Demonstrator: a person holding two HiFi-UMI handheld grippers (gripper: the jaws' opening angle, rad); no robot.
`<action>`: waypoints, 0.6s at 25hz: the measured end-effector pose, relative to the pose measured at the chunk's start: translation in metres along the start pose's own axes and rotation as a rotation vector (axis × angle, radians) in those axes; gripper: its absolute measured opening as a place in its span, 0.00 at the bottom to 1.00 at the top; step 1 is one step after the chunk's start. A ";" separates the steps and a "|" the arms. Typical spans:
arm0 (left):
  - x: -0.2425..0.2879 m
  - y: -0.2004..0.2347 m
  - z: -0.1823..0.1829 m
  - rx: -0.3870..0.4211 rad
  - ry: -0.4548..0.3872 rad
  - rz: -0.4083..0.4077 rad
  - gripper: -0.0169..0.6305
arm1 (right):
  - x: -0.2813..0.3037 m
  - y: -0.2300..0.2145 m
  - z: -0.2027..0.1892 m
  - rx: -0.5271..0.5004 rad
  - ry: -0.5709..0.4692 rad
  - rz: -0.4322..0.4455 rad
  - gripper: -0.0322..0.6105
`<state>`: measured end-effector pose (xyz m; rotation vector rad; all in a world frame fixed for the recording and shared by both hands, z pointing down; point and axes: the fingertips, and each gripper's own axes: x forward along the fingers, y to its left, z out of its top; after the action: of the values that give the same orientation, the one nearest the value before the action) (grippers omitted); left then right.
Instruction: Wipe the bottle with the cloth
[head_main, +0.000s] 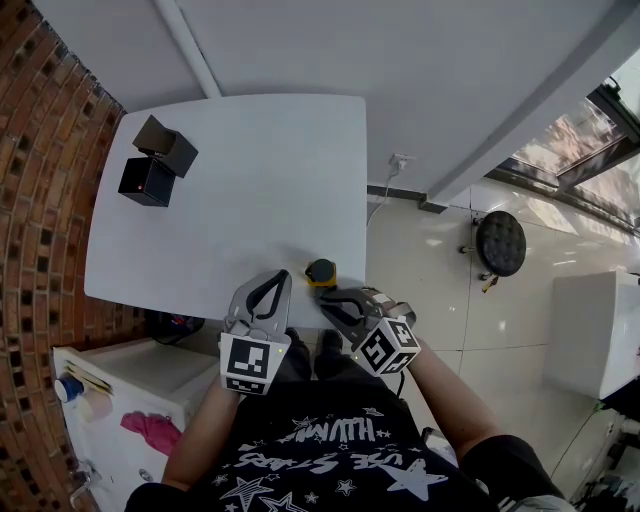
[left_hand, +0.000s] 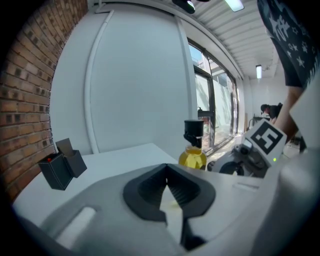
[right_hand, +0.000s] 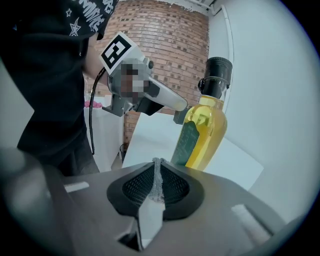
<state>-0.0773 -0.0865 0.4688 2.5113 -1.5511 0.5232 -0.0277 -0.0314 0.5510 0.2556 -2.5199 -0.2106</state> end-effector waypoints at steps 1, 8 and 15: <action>0.000 0.000 -0.001 -0.001 0.001 -0.001 0.03 | -0.001 0.000 0.001 0.012 -0.003 -0.008 0.11; 0.001 0.002 -0.004 -0.017 -0.010 0.007 0.03 | -0.039 -0.012 -0.008 0.343 -0.082 -0.144 0.11; 0.003 0.002 -0.010 -0.009 -0.003 0.010 0.03 | -0.095 -0.081 0.008 0.823 -0.319 -0.464 0.11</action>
<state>-0.0801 -0.0863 0.4791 2.5006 -1.5649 0.5128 0.0549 -0.0876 0.4756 1.2110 -2.6859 0.6782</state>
